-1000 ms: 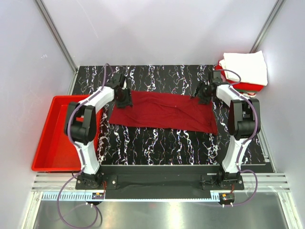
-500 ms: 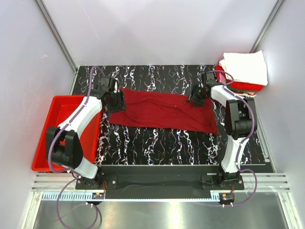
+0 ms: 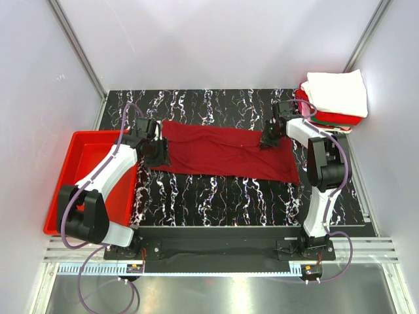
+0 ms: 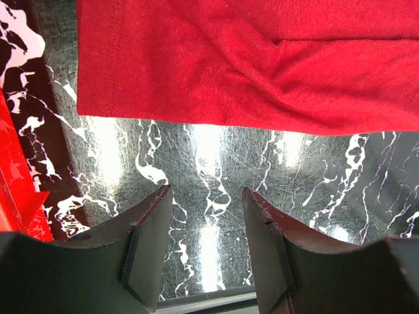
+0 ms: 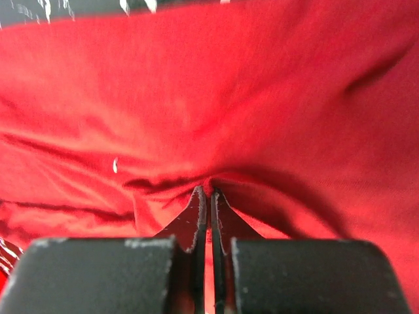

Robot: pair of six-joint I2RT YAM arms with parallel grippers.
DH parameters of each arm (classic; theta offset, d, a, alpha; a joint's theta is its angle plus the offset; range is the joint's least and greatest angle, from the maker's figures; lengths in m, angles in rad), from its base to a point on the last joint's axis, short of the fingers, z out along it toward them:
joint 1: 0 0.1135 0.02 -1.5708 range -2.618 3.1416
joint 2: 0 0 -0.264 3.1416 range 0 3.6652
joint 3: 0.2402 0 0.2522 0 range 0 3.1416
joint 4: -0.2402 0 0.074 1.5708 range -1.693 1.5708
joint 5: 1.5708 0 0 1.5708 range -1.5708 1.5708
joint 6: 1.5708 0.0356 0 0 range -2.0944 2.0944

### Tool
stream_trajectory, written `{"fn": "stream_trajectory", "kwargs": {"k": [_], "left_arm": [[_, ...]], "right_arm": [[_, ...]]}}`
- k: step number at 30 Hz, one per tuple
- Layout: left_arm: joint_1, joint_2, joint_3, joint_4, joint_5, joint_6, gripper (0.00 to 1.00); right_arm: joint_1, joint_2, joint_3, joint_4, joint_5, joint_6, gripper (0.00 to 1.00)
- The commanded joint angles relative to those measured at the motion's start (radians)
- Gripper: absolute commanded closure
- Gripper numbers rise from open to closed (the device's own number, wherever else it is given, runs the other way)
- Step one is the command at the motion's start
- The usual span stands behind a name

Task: Fold and stack the t-shirts
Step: Fold the tshirt

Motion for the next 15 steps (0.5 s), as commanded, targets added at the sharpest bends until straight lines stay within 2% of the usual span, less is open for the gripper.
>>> {"fn": "stream_trajectory", "kwargs": {"k": [1, 5, 6, 7, 8, 10, 14, 15], "left_arm": [[0.000, -0.036, -0.010, 0.044, 0.009, 0.024, 0.48], [0.003, -0.042, -0.011, 0.045, 0.014, 0.025, 0.48], [0.003, -0.046, -0.011, 0.047, 0.015, 0.028, 0.48], [0.004, -0.051, -0.013, 0.046, 0.014, 0.028, 0.48], [0.004, -0.054, -0.014, 0.047, 0.014, 0.028, 0.48], [0.006, -0.054, -0.016, 0.049, 0.020, 0.028, 0.48], [0.015, -0.051, -0.011, 0.049, 0.032, 0.028, 0.48], [0.016, -0.053, -0.013, 0.049, 0.032, 0.027, 0.48]], "right_arm": [[0.067, -0.116, -0.025, -0.060, 0.058, 0.040, 1.00], [0.153, -0.219, -0.117, -0.077, 0.128, 0.132, 1.00], [0.185, -0.233, -0.169, -0.074, 0.137, 0.170, 0.96], [0.204, -0.250, -0.193, -0.068, 0.142, 0.189, 0.93], [0.216, -0.277, -0.218, -0.065, 0.144, 0.206, 0.84], [0.262, -0.303, -0.279, -0.058, 0.151, 0.247, 0.61], [0.314, -0.400, -0.319, -0.097, 0.171, 0.280, 0.50], [0.319, -0.420, -0.326, -0.107, 0.173, 0.280, 0.50]]}}
